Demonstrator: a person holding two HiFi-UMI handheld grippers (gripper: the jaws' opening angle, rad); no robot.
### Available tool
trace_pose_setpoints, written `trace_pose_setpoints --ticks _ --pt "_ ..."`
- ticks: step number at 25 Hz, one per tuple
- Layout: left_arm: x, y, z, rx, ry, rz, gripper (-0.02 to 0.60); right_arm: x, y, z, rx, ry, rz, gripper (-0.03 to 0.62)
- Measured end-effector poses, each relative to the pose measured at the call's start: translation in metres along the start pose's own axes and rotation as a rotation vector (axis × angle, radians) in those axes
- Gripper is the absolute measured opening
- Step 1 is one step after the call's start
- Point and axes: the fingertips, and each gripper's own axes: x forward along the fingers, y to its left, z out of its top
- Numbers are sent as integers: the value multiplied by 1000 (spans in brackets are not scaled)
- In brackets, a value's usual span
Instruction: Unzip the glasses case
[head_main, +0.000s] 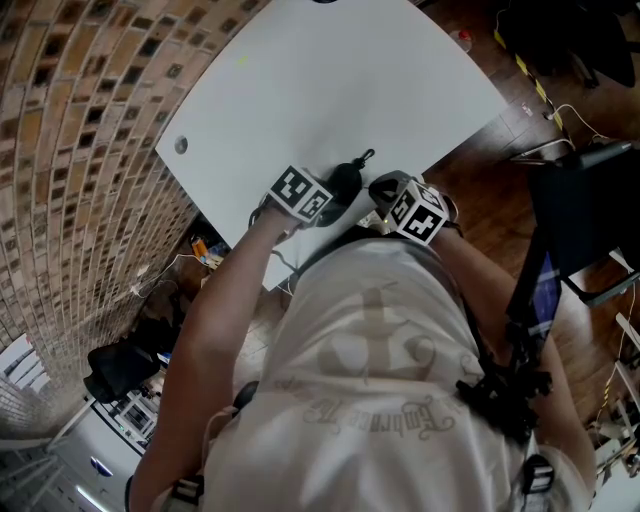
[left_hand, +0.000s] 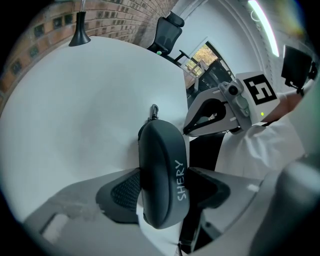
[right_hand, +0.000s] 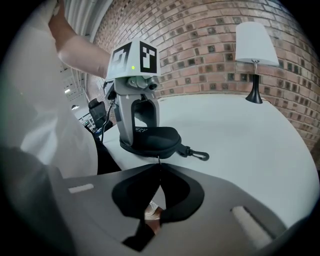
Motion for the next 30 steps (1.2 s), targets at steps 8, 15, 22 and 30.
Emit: trace_pose_setpoints --ticks 8,15,22,30 --pt "2 -2 -5 22 8 -9 311 2 2 -1 -9 -2 6 8" --pt "2 -4 -9 48 19 -18 310 2 3 -2 -9 3 11 8" --pt "3 -6 -11 79 28 -23 310 2 3 -6 -4 12 9 8" --pt "4 -9 -15 109 46 -34 310 2 4 -7 -8 11 10 8"
